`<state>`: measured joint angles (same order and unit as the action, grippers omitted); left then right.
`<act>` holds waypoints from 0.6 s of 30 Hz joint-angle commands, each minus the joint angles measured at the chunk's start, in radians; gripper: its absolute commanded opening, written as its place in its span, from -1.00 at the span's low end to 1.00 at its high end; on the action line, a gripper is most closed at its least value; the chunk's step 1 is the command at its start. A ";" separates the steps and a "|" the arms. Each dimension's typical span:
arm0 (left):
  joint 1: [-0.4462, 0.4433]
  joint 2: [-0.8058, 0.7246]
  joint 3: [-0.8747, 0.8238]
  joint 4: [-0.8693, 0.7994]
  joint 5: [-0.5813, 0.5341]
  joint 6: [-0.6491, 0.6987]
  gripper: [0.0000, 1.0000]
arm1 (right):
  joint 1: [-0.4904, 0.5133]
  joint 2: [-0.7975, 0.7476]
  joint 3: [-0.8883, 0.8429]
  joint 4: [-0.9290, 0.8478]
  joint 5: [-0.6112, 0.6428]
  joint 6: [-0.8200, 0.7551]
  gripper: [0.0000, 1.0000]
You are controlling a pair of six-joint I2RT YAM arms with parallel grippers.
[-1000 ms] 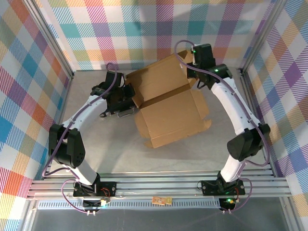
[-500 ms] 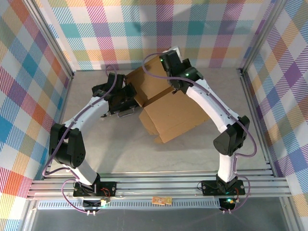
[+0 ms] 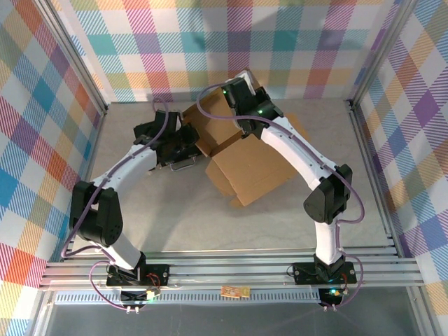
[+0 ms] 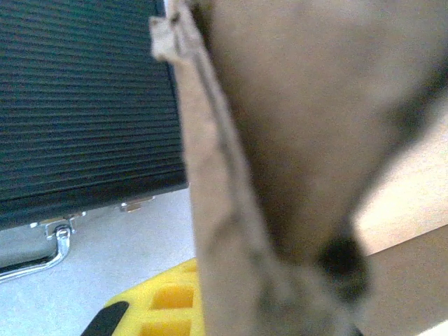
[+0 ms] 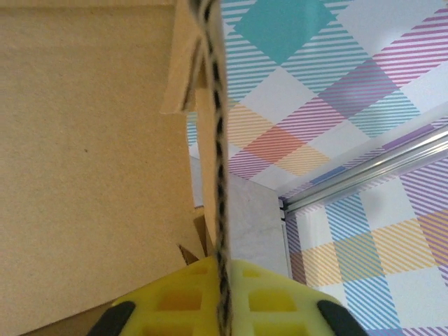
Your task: Fold the paper box
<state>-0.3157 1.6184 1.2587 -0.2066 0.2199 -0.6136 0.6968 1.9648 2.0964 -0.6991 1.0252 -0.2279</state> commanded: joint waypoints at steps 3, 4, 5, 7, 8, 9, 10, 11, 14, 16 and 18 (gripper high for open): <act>0.039 -0.077 -0.031 0.088 0.125 0.020 -1.00 | -0.037 -0.027 0.127 -0.118 -0.265 0.090 -0.60; 0.051 -0.083 -0.043 0.103 0.141 0.019 -1.00 | -0.058 -0.033 0.159 -0.167 -0.365 0.119 -0.50; 0.065 -0.087 -0.059 0.129 0.164 0.012 -1.00 | -0.085 -0.043 0.197 -0.217 -0.511 0.164 -0.32; 0.089 -0.091 -0.093 0.190 0.211 -0.010 -1.00 | -0.144 -0.068 0.237 -0.269 -0.824 0.209 -0.02; 0.101 -0.091 -0.111 0.230 0.234 -0.023 -1.00 | -0.168 -0.087 0.244 -0.275 -0.948 0.236 0.10; 0.108 -0.091 -0.126 0.265 0.251 -0.029 -1.00 | -0.197 -0.108 0.241 -0.267 -1.112 0.257 0.18; 0.113 -0.089 -0.138 0.288 0.261 -0.036 -1.00 | -0.215 -0.128 0.234 -0.253 -1.207 0.280 0.21; 0.117 -0.085 -0.149 0.318 0.270 -0.043 -1.00 | -0.226 -0.151 0.229 -0.234 -1.298 0.309 0.26; 0.122 -0.067 -0.170 0.389 0.291 -0.064 -1.00 | -0.253 -0.199 0.253 -0.172 -1.514 0.382 0.37; 0.122 -0.060 -0.183 0.437 0.301 -0.075 -1.00 | -0.280 -0.210 0.305 -0.165 -1.530 0.432 0.39; 0.123 -0.052 -0.189 0.475 0.314 -0.086 -1.00 | -0.342 -0.223 0.323 -0.131 -1.562 0.504 0.37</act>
<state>-0.2012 1.5608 1.0790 0.1154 0.4698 -0.6640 0.4011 1.7874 2.3692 -0.8921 -0.3206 0.1436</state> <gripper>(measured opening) 0.071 0.688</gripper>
